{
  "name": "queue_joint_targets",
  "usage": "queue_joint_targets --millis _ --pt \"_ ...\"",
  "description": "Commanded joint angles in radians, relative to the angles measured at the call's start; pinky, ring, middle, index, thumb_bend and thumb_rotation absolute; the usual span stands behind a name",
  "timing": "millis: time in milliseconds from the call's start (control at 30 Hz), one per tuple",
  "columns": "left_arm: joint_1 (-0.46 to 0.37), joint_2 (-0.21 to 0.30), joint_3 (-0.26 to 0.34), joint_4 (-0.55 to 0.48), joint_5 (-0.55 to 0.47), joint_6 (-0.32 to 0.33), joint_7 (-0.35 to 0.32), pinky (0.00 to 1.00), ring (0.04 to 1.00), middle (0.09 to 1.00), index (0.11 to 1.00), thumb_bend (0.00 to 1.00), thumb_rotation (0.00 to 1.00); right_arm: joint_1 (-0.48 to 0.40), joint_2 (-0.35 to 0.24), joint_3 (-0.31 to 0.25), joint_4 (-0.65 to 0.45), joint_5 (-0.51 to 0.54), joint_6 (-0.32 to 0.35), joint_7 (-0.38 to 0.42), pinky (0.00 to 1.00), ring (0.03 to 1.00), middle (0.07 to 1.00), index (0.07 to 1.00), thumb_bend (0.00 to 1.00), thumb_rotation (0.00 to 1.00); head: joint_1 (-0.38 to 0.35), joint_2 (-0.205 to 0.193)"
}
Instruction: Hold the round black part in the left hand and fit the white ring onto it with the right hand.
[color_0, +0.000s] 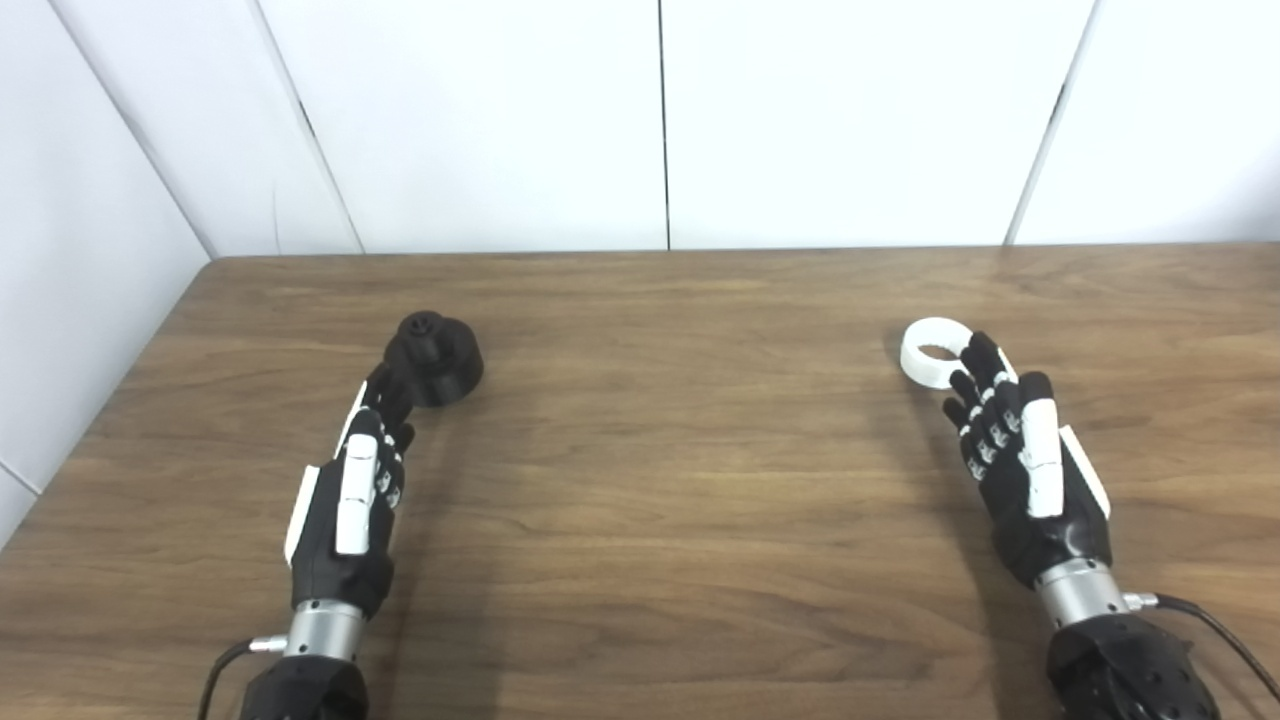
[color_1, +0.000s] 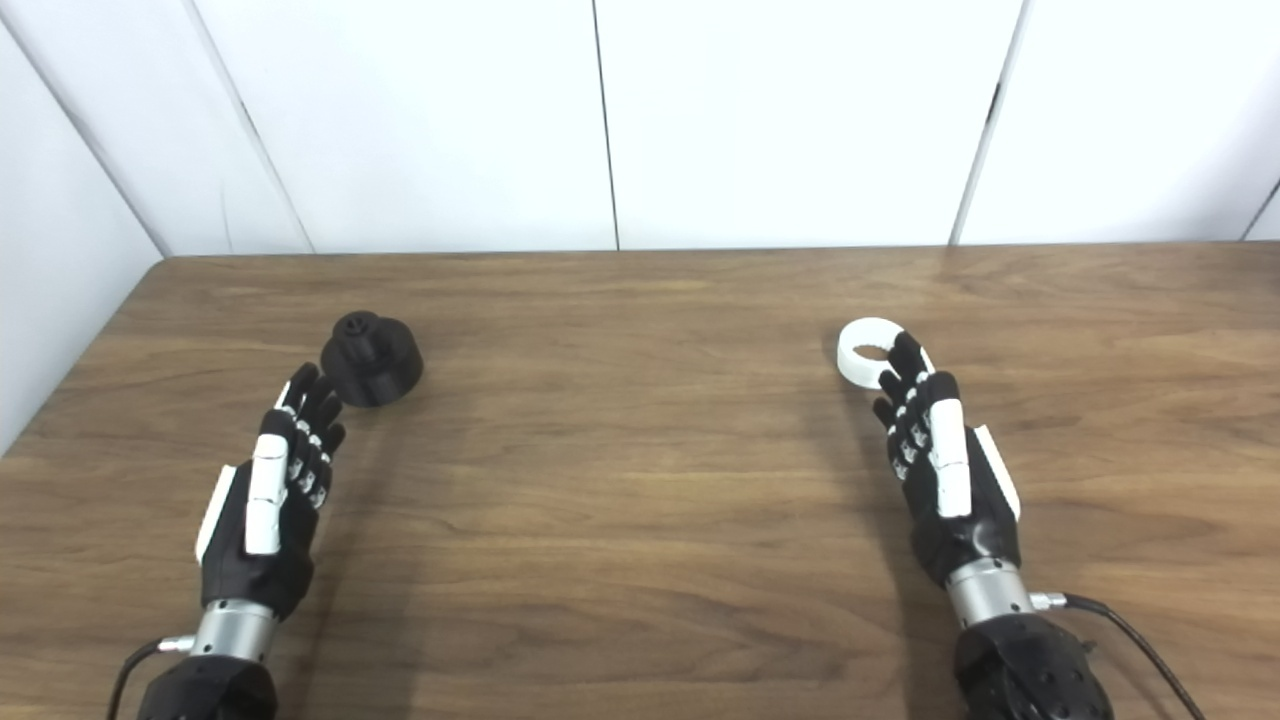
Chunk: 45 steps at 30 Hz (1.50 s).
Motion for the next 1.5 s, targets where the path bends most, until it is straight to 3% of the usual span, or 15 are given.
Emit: queue_joint_targets --millis 0,367,467,533,700,800,967,1267,1467 --pt "-0.035 0.014 0.002 -0.029 0.001 -0.020 -0.002 1.00 1.000 1.000 0.983 0.57 0.89 -0.037 -0.001 -0.005 -0.022 0.011 -0.039 0.005 1.00 1.000 1.000 0.985 0.61 1.00 -0.001 -0.001" --pt "-0.054 0.028 -0.010 -0.005 0.048 -0.035 -0.004 1.00 1.000 1.000 1.000 0.54 0.89 -0.055 -0.005 -0.006 0.006 0.000 -0.051 0.003 1.00 1.000 1.000 0.977 0.62 1.00 0.006 -0.024" --pt "-0.063 0.047 -0.014 0.000 0.123 -0.037 0.017 1.00 1.000 1.000 0.991 0.58 0.76 -0.059 -0.009 -0.006 0.016 0.001 -0.065 0.009 1.00 1.000 1.000 0.977 0.62 1.00 0.016 -0.032" --pt "-0.065 0.064 -0.008 -0.023 0.177 -0.003 0.036 1.00 1.000 1.000 0.971 0.63 0.63 -0.062 -0.012 -0.006 0.020 0.004 -0.070 0.012 1.00 1.000 1.000 0.977 0.63 1.00 0.019 -0.033" --pt "-0.081 0.106 0.012 -0.055 0.238 0.053 0.052 0.99 0.998 0.996 0.957 0.66 0.51 -0.062 -0.013 -0.005 0.022 0.005 -0.069 0.010 1.00 1.000 1.000 0.969 0.63 1.00 0.023 -0.043" --pt "-0.098 0.135 0.018 -0.057 0.253 0.082 0.046 0.93 0.983 0.985 0.947 0.68 0.43 -0.060 -0.014 -0.003 0.021 0.004 -0.066 0.010 1.00 1.000 1.000 0.961 0.65 1.00 0.025 -0.047" --pt "-0.136 0.197 0.021 -0.028 0.295 0.099 0.044 0.98 0.991 0.978 0.944 0.70 0.31 -0.060 -0.024 0.001 0.025 -0.002 -0.073 0.017 1.00 1.000 1.000 0.962 0.65 1.00 0.027 -0.053" --pt "-0.217 0.318 0.000 0.073 0.416 0.141 0.032 0.99 1.000 0.999 0.930 0.85 0.25 -0.058 -0.033 0.004 0.027 0.004 -0.077 0.019 1.00 1.000 0.999 0.957 0.65 1.00 0.033 -0.062" --pt "-0.255 0.353 -0.027 0.131 0.456 0.180 0.021 0.96 0.991 0.988 0.932 0.87 0.26 -0.052 -0.040 0.005 0.019 0.001 -0.076 0.020 1.00 1.000 0.998 0.957 0.65 1.00 0.030 -0.065"
